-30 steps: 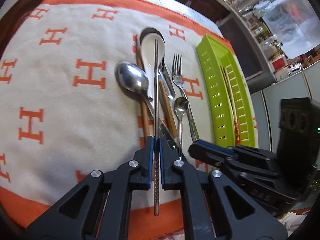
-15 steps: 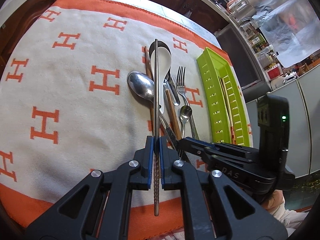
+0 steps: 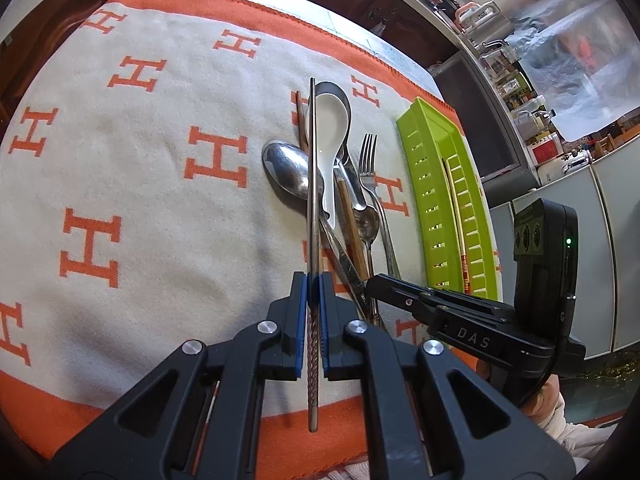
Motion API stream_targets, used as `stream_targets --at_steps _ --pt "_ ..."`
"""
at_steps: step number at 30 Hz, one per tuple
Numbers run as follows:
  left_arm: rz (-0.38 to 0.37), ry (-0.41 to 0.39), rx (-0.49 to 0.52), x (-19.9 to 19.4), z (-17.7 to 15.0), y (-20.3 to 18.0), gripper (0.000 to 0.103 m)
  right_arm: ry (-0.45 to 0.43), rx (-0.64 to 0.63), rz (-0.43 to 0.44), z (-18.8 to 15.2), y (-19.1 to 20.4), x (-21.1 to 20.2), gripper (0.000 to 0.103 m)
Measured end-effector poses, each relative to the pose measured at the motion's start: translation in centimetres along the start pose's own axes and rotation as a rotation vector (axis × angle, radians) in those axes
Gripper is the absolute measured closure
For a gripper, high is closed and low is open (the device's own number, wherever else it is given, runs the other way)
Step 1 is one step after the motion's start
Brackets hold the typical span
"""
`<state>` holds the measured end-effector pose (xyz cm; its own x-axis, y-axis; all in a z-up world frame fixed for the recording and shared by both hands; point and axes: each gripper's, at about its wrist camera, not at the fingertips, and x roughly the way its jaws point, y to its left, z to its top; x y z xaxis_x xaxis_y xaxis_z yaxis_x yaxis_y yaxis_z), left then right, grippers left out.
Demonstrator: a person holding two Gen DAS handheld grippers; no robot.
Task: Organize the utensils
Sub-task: 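Grasp a small steel teaspoon with the right gripper while the left holds the metal chopstick, then carry the metal chopstick and teaspoon into the green tray with both grippers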
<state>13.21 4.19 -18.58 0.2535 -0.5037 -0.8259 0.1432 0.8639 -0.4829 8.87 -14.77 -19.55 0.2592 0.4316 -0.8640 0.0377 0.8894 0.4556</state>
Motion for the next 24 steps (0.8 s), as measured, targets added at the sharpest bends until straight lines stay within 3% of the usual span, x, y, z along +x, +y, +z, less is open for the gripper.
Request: stream_targets --at_steps 13,24 --pt "0.016 -0.014 0.035 -0.8 0.2 -2.2 0.100 -0.063 0.084 0.096 -0.4 -1.9 -2.6 0.102" --pt "0.003 -0.022 0.170 -0.6 2.1 -11.0 0.100 -0.199 0.097 0.136 0.1 -3.7 -8.5 0.101"
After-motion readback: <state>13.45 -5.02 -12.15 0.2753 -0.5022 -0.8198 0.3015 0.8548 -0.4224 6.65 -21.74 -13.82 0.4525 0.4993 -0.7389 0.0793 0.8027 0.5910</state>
